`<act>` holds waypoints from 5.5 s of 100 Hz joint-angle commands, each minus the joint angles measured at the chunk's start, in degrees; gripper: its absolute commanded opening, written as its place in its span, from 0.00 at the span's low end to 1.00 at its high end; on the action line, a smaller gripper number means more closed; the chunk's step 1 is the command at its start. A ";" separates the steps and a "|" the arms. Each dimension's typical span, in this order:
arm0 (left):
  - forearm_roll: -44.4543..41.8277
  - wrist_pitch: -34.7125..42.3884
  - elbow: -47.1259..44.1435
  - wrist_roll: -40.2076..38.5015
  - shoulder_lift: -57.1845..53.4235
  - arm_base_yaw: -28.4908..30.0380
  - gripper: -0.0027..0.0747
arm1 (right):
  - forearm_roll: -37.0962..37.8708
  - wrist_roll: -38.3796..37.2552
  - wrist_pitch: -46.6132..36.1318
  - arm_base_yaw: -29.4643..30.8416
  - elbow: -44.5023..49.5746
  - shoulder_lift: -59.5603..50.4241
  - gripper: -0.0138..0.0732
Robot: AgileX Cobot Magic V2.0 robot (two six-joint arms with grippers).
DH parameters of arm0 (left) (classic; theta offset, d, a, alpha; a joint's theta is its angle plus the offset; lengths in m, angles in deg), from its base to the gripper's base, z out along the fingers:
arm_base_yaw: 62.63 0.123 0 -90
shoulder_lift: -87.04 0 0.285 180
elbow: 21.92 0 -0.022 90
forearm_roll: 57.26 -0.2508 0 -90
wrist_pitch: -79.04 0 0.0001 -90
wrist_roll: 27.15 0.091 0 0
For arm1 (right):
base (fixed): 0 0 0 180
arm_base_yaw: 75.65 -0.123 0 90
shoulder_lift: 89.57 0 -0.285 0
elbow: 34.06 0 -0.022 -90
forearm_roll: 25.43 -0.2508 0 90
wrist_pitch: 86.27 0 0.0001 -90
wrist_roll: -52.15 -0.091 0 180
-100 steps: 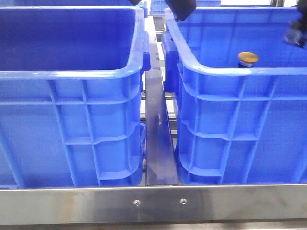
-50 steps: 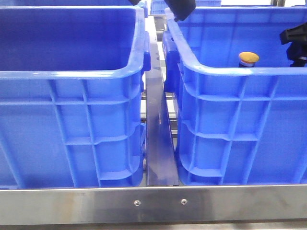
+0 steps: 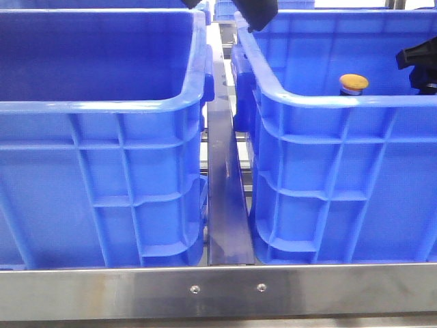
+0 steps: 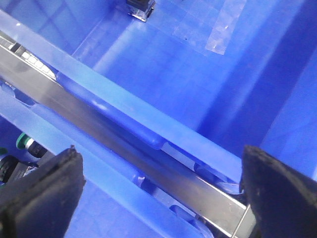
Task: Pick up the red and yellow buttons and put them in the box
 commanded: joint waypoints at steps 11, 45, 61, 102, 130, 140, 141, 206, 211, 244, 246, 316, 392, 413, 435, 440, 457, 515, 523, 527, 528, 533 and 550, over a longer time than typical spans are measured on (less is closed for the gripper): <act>-0.17 2.76 1.69 0.03 -2.61 -0.55 0.81 | -0.28 0.85 -0.33 0.26 -1.86 -2.24 0.41; -0.17 2.76 1.69 0.03 -2.61 -0.55 0.81 | -0.28 0.85 0.04 0.26 -1.86 -2.24 0.68; -0.17 2.76 1.69 0.03 -2.61 -0.55 0.81 | -0.28 0.85 0.04 0.26 -1.86 -2.65 0.69; -0.17 2.67 1.69 -0.53 -3.21 -0.55 0.81 | -0.72 0.85 4.72 0.26 2.15 -12.53 0.68; 0.04 9.44 -5.53 -4.67 -8.37 1.32 0.46 | -1.55 0.80 7.31 0.26 9.20 -25.12 0.48; 0.20 13.72 -10.01 -5.15 -11.19 2.66 0.26 | -1.55 0.80 7.37 0.35 12.66 -30.43 0.23; 0.17 14.45 -10.33 -5.15 -11.65 2.69 0.23 | -1.55 0.80 7.37 0.35 12.90 -30.80 0.20; 1.46 41.47 -40.69 -6.73 -34.91 6.61 0.01 | -5.91 0.80 8.15 0.35 39.33 -68.64 0.08; 1.86 42.50 -43.09 -6.73 -36.63 6.61 0.01 | -5.91 0.80 8.50 0.35 41.29 -71.93 0.08; 1.86 43.72 -50.45 -6.73 -43.73 6.61 0.01 | -5.91 0.80 9.00 0.35 48.78 -87.52 0.08; 1.86 43.72 -50.45 -6.73 -43.73 6.61 0.01 | -5.91 0.80 9.00 0.35 48.98 -87.73 0.08; 1.72 43.79 -50.45 -6.63 -38.81 9.49 0.01 | -5.91 0.80 9.29 0.35 49.03 -87.74 0.08; 3.15 37.06 -59.29 -4.43 -63.48 43.01 0.01 | -5.91 0.80 9.45 0.35 49.03 -87.74 0.08; 5.22 40.42 -69.60 -4.43 -73.35 48.89 0.01 | -5.91 0.80 9.45 0.35 49.03 -87.74 0.08; 7.63 42.06 -81.15 -4.43 -86.50 49.33 0.01 | -5.91 0.80 9.45 0.35 49.03 -87.74 0.08; 9.28 40.70 -82.45 -4.43 -89.10 49.33 0.01 | -5.91 0.80 9.45 0.35 49.03 -87.74 0.08; 9.30 37.37 -82.24 -4.43 -88.21 49.33 0.01 | -5.91 0.80 10.01 0.35 49.03 -87.74 0.08; 9.30 38.19 -82.24 -4.43 -88.21 49.33 0.01 | -5.91 0.80 11.06 0.35 49.03 -87.74 0.08; 9.30 38.19 -82.24 -4.43 -88.21 49.33 0.01 | -5.91 0.80 11.06 0.35 49.03 -87.74 0.08; 9.30 38.19 -82.24 -4.43 -88.21 49.33 0.01 | -5.91 0.80 11.06 0.35 49.03 -87.74 0.08; 9.30 38.19 -82.24 -4.43 -88.21 49.33 0.01 | -5.91 0.80 11.06 0.35 49.03 -87.74 0.08; 9.30 38.19 -82.24 -4.43 -88.21 49.33 0.01 | -5.91 0.80 11.06 0.35 49.03 -87.74 0.08; 9.30 38.19 -82.24 -4.43 -88.21 49.33 0.01 | -5.91 0.80 10.78 -1.97 49.03 -87.74 0.08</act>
